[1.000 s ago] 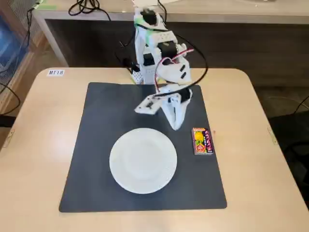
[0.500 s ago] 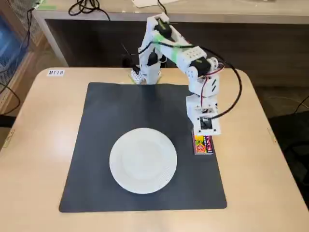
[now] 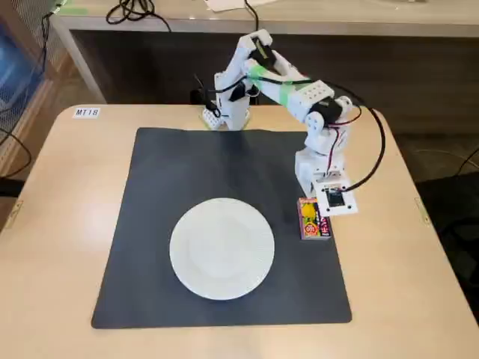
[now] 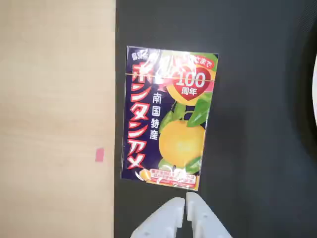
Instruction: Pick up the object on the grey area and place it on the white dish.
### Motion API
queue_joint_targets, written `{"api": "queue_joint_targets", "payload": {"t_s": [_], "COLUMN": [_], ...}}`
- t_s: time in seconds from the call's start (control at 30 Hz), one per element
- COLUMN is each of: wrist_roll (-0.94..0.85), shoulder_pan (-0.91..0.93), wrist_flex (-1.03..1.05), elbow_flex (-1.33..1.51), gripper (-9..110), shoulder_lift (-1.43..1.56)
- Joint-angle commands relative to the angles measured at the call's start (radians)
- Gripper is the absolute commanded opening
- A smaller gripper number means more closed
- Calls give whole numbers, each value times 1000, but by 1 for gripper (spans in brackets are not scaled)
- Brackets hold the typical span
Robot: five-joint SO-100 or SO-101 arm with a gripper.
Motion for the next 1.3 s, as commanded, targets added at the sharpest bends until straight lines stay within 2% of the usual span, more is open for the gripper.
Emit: {"api": "queue_joint_targets", "payload": {"t_s": [0.0,0.13,0.33,0.8,1.27], "wrist_roll": [-21,-37,-41,-71,-91], "shoulder_pan": [-3,3,20,87,100], "wrist_flex": [28,34,18,-48,29], "elbow_flex": [-54,-54,-55,-72,-336], "gripper": [19,33,38,38,34], "shoulder_lift": [14,26,31,-48,-244]}}
